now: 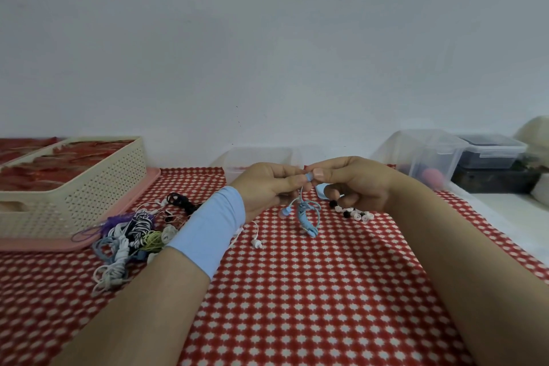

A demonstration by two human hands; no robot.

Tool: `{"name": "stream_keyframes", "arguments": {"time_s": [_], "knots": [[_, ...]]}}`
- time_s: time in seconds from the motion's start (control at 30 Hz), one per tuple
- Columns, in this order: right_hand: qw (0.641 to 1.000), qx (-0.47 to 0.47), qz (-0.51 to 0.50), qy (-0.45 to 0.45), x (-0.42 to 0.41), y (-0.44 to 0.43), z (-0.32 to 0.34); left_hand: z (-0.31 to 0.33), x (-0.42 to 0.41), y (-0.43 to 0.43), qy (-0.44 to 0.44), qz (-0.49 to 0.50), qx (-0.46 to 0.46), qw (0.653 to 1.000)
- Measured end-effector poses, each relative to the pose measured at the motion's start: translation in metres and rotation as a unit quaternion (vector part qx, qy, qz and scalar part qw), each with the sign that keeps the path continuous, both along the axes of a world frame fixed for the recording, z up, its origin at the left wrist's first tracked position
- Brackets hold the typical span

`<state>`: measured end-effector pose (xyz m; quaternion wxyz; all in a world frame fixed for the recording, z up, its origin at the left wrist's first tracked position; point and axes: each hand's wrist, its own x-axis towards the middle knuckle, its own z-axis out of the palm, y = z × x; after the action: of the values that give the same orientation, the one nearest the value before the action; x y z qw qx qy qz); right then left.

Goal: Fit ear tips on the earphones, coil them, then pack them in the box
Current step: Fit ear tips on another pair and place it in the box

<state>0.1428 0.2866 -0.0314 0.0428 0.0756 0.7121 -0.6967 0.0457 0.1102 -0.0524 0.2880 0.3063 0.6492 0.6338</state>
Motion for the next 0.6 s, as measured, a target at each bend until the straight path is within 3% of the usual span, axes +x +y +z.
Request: {"name": "stream_keyframes", "arguments": {"time_s": [0.3,0.6], "knots": [[0.998,0.046,-0.032,0.007,-0.0017,0.0006,-0.0011,-0.0011,-0.0022,-0.0023,0.043,0.036,-0.026,0.998],[0.973,0.208,-0.056,0.088,0.0058,-0.0049,0.0073,-0.0025,-0.0034,-0.0008,0.033,0.075,-0.026,0.996]]}}
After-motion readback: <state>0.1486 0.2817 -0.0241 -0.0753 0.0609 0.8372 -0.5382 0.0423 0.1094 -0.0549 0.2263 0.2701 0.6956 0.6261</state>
